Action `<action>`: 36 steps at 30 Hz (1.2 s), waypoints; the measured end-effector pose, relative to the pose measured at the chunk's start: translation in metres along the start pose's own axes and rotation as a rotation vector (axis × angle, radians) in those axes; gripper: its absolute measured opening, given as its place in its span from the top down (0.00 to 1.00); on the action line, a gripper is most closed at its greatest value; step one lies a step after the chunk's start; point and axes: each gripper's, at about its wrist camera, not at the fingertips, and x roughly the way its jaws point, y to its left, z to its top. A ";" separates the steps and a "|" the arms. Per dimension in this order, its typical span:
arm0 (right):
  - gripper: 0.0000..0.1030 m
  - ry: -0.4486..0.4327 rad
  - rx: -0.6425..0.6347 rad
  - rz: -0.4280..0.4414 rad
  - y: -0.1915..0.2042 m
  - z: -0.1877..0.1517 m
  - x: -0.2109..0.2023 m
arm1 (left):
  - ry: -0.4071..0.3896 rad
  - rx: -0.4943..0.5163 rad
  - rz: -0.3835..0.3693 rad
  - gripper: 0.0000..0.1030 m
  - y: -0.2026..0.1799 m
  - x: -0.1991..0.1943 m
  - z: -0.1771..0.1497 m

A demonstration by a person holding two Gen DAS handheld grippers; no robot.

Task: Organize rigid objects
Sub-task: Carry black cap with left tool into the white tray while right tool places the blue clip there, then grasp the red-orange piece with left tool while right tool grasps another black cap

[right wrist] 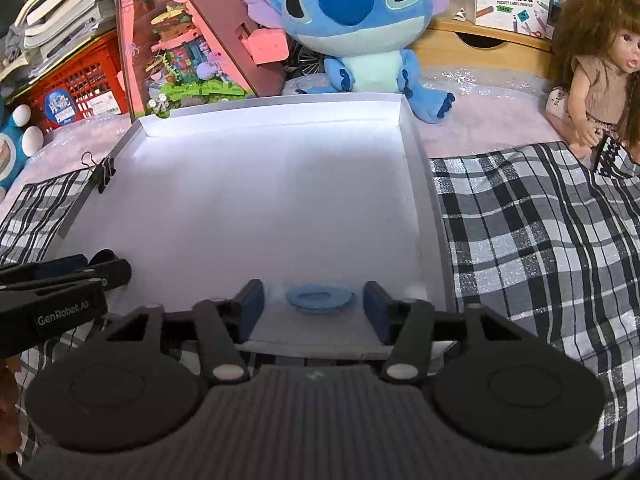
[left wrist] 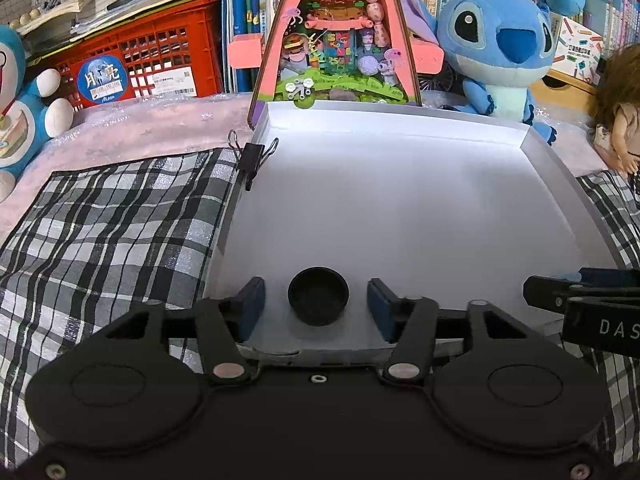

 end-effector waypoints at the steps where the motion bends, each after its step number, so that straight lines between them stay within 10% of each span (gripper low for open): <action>1: 0.27 -0.001 -0.003 0.001 0.000 0.000 -0.001 | -0.001 0.001 0.005 0.39 0.000 -0.002 0.000; 6: 0.21 -0.026 -0.010 0.015 -0.003 -0.002 -0.011 | -0.033 -0.005 0.002 0.24 0.002 -0.016 -0.004; 36: 0.00 -0.283 -0.147 0.017 -0.012 -0.063 -0.096 | -0.188 0.049 -0.127 0.16 0.004 -0.116 -0.087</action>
